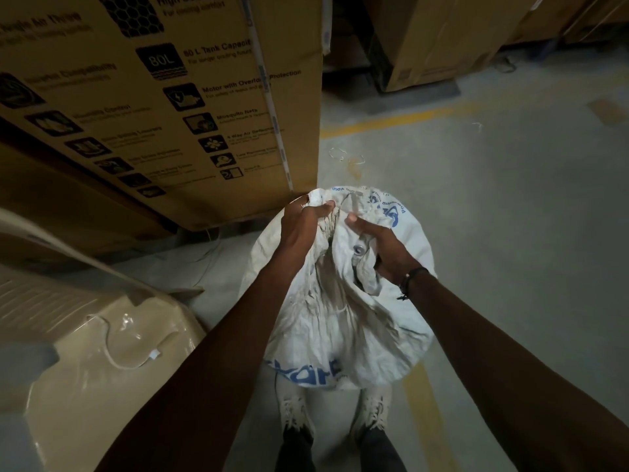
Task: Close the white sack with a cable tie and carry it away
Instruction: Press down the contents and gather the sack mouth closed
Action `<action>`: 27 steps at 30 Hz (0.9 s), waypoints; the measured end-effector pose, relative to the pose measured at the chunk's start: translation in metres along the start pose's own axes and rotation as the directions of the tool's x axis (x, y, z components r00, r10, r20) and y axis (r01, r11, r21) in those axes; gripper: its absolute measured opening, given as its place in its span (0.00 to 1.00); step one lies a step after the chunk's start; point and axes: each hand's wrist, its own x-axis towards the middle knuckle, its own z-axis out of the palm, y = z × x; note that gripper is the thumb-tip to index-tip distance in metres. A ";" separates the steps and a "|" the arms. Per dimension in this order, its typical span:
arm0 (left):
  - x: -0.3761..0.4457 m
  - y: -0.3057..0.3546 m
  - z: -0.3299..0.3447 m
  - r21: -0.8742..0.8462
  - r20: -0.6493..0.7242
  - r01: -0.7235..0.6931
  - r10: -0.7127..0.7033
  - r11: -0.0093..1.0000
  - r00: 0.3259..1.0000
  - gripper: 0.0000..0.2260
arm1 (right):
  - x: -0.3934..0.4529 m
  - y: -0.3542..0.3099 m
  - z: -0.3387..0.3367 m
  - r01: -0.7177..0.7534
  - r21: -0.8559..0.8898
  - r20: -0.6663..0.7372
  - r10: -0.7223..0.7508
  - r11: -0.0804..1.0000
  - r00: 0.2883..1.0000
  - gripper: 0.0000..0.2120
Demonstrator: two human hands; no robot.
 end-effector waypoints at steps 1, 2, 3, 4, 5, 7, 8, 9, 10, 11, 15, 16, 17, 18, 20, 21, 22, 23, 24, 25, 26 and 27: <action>0.002 -0.001 0.003 0.000 0.010 0.015 -0.015 1.000 1.000 0.11 | -0.007 -0.001 0.006 0.016 -0.003 -0.005 -0.016 1.000 1.000 0.34; 0.005 -0.002 0.006 -0.010 0.023 0.025 -0.025 1.000 0.999 0.15 | -0.012 0.000 0.009 0.021 -0.020 -0.023 -0.022 1.000 1.000 0.28; 0.008 -0.006 0.009 -0.039 0.046 0.036 -0.034 0.999 0.998 0.19 | -0.016 0.001 0.013 0.048 -0.018 -0.002 -0.048 0.999 0.999 0.24; 0.010 -0.008 0.013 -0.081 0.073 0.048 -0.042 0.996 0.996 0.25 | -0.020 0.003 0.016 0.071 -0.039 0.013 -0.070 0.997 0.997 0.23; 0.006 -0.007 0.017 -0.099 0.103 0.059 -0.049 0.993 0.993 0.34 | -0.023 0.003 0.019 0.100 -0.080 0.017 -0.099 0.992 0.995 0.22; -0.006 -0.001 0.024 -0.007 0.139 0.015 -0.014 1.000 0.990 0.50 | -0.025 0.001 0.020 0.156 -0.205 -0.014 -0.162 0.966 0.987 0.19; -0.011 0.001 0.028 0.080 0.144 -0.032 0.020 0.996 0.989 0.55 | -0.023 0.000 0.018 0.189 -0.273 -0.008 -0.199 0.943 0.980 0.18; -0.014 0.002 0.030 0.143 0.149 -0.076 0.054 0.987 0.987 0.59 | -0.022 -0.002 0.017 0.222 -0.344 0.014 -0.232 0.912 0.973 0.18; -0.013 0.001 0.031 0.171 0.147 -0.104 0.079 0.980 0.986 0.62 | -0.020 -0.004 0.014 0.232 -0.418 0.048 -0.234 0.878 0.971 0.20; -0.010 -0.002 0.031 0.187 0.138 -0.123 0.098 0.974 0.986 0.63 | -0.019 -0.007 0.014 0.219 -0.471 0.070 -0.211 0.854 0.975 0.21; -0.002 -0.005 0.024 0.189 0.060 -0.132 0.123 0.973 0.991 0.52 | -0.012 -0.016 0.011 0.270 -0.581 0.139 -0.234 0.768 0.962 0.42; -0.002 -0.005 0.024 0.177 0.043 -0.133 0.127 0.975 0.991 0.49 | -0.010 -0.016 0.012 0.289 -0.586 0.147 -0.252 0.757 0.957 0.48; -0.004 -0.005 0.024 0.173 0.028 -0.137 0.134 0.975 0.991 0.46 | -0.008 -0.015 0.012 0.311 -0.588 0.158 -0.271 0.747 0.949 0.52; -0.006 -0.005 0.025 0.167 0.014 -0.137 0.137 0.976 0.991 0.43 | -0.008 -0.014 0.013 0.321 -0.592 0.157 -0.285 0.739 0.946 0.56; -0.005 -0.007 0.026 0.171 -0.029 -0.125 0.132 0.977 0.991 0.38 | -0.010 -0.009 0.014 0.316 -0.609 0.131 -0.301 0.728 0.945 0.64; -0.004 -0.008 0.025 0.185 -0.053 -0.115 0.127 0.976 0.990 0.37 | -0.011 -0.006 0.014 0.308 -0.621 0.105 -0.312 0.721 0.944 0.66; -0.003 -0.008 0.023 0.199 -0.080 -0.111 0.129 0.974 0.988 0.36 | -0.014 -0.002 0.018 0.297 -0.629 0.071 -0.327 0.719 0.942 0.68; -0.002 -0.008 0.021 0.219 -0.113 -0.103 0.130 0.970 0.985 0.36 | -0.018 0.002 0.021 0.292 -0.644 0.034 -0.355 0.707 0.934 0.69; -0.003 -0.006 0.020 0.239 -0.145 -0.084 0.121 0.967 0.982 0.35 | -0.021 0.007 0.025 0.304 -0.669 0.005 -0.405 0.678 0.914 0.69; -0.003 -0.003 0.019 0.252 -0.166 -0.070 0.114 0.965 0.979 0.34 | -0.024 0.014 0.028 0.329 -0.693 -0.011 -0.466 0.641 0.885 0.68; -0.006 0.001 0.019 0.256 -0.172 -0.054 0.101 0.965 0.980 0.34 | -0.028 0.021 0.032 0.350 -0.713 -0.019 -0.516 0.607 0.856 0.66; -0.010 0.005 0.020 0.260 -0.174 -0.035 0.082 0.965 0.981 0.34 | -0.032 0.026 0.037 0.364 -0.729 -0.029 -0.557 0.580 0.830 0.63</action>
